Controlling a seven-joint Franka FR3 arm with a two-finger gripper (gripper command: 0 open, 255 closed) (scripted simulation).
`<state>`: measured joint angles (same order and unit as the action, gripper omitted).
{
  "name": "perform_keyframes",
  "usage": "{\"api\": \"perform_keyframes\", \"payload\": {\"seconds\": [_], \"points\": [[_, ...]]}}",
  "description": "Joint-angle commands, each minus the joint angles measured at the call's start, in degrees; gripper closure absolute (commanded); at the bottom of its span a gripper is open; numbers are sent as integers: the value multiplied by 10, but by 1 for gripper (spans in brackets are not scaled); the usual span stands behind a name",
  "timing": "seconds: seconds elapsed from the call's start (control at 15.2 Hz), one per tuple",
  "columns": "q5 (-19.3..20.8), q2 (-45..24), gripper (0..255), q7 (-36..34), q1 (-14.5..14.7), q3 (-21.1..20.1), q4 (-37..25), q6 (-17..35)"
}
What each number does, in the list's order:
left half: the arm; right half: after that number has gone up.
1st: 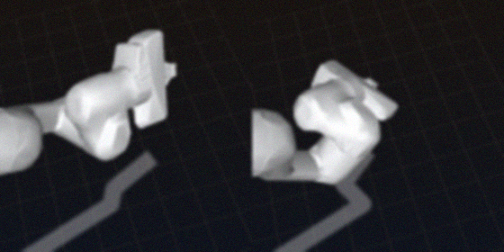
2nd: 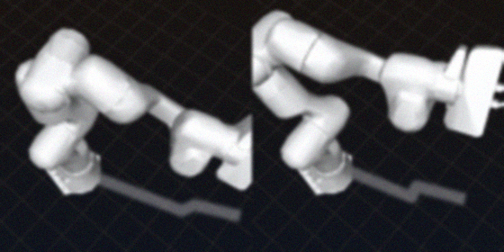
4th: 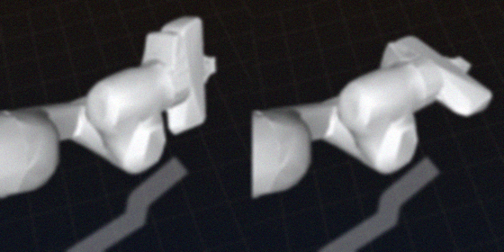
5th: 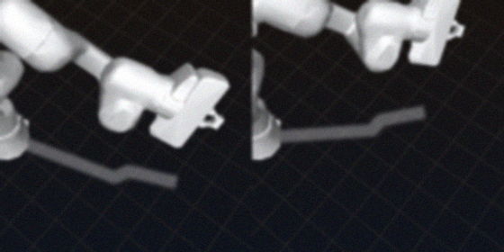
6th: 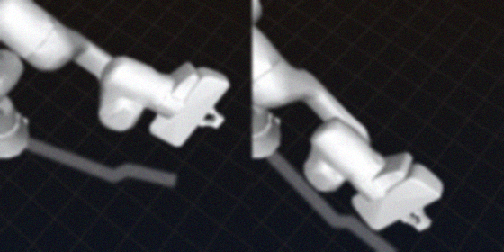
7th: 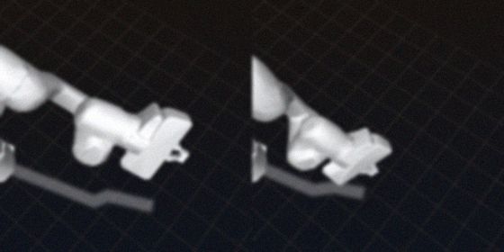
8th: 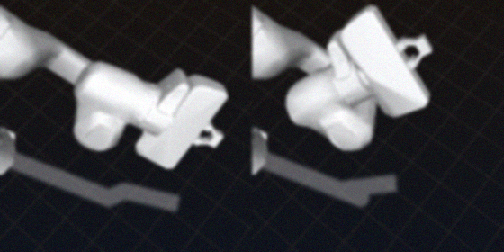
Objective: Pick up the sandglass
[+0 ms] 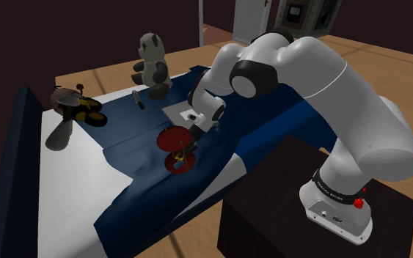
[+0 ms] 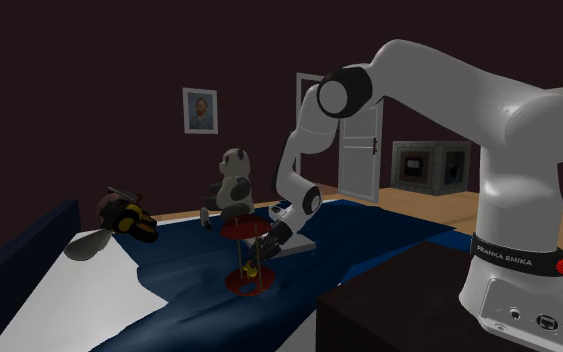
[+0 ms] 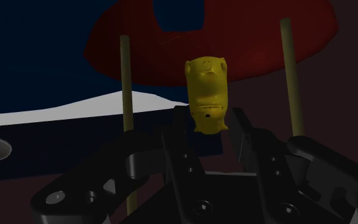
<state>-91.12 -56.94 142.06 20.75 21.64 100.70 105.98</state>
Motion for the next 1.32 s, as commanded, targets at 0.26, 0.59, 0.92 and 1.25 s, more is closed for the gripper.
{"api": "perform_keyframes", "payload": {"seconds": [0.26, 0.59, 0.92, 1.25], "points": [[0, -1, 255, 0, 0, 0, 0, 0], [7, 22, 255, -7, 5, 5, 15, -1], [19, 58, 255, -20, 13, 15, 39, -4], [33, 94, 255, -35, 21, 24, 60, -6]]}}
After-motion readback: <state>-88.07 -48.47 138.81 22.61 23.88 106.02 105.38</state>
